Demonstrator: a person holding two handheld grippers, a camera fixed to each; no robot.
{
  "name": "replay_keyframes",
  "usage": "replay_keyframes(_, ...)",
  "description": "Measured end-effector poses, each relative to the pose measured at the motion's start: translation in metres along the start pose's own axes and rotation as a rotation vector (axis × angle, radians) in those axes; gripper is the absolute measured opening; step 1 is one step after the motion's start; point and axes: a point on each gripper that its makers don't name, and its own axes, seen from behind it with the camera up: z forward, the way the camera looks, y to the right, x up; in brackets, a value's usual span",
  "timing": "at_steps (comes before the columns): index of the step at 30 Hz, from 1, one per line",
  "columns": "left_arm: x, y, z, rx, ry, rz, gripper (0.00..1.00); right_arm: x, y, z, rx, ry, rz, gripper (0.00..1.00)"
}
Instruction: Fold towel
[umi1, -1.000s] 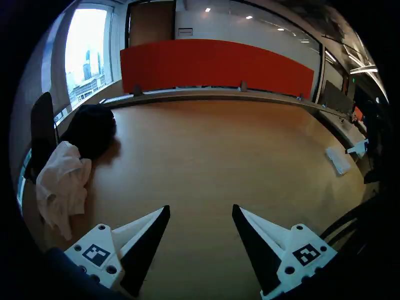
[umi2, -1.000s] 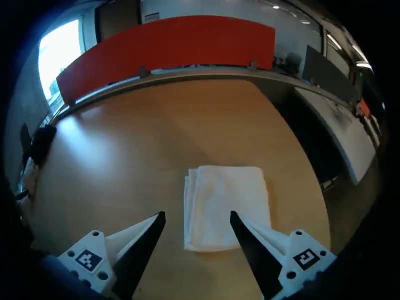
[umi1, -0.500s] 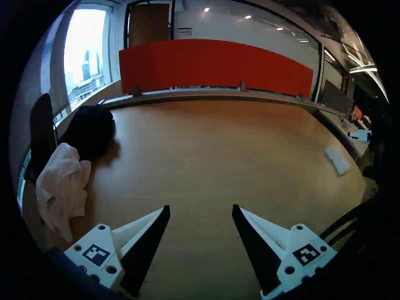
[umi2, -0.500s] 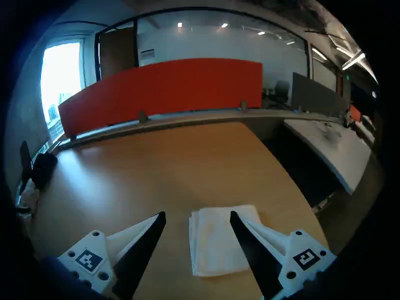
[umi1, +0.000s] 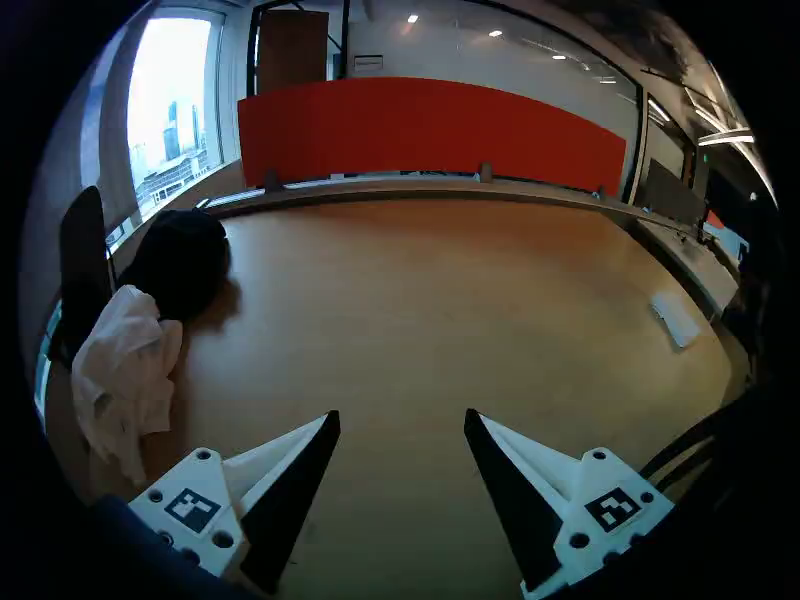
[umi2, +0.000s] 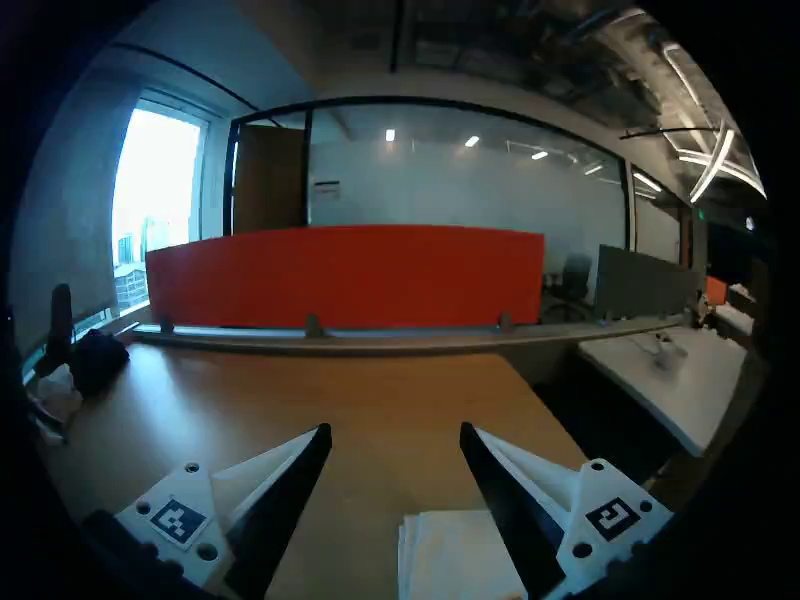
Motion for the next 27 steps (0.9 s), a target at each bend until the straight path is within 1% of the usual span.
replay_keyframes(3, 0.001, 0.000, 0.000, -0.001, 0.002, 0.000, 0.92, 0.016, 0.000, 0.001, -0.015, 0.059, -0.003, 0.99)
replay_keyframes(6, 0.002, 0.000, 0.001, -0.002, 0.005, -0.001, 0.92, 0.025, -0.001, 0.003, -0.028, 0.097, -0.008, 1.00)
replay_keyframes(12, 0.005, -0.002, 0.001, -0.001, 0.015, -0.010, 0.92, 0.031, -0.006, 0.005, -0.031, 0.112, -0.019, 1.00)
replay_keyframes(17, 0.013, -0.005, 0.002, 0.001, 0.037, -0.022, 0.92, 0.033, -0.012, 0.006, -0.028, 0.114, -0.018, 1.00)
replay_keyframes(21, 0.028, -0.008, 0.003, 0.000, 0.075, -0.036, 0.92, 0.035, -0.017, 0.008, -0.028, 0.115, -0.017, 1.00)
replay_keyframes(27, 0.055, -0.016, 0.008, 0.004, 0.144, -0.052, 0.92, 0.041, -0.027, 0.010, -0.023, 0.116, -0.020, 1.00)
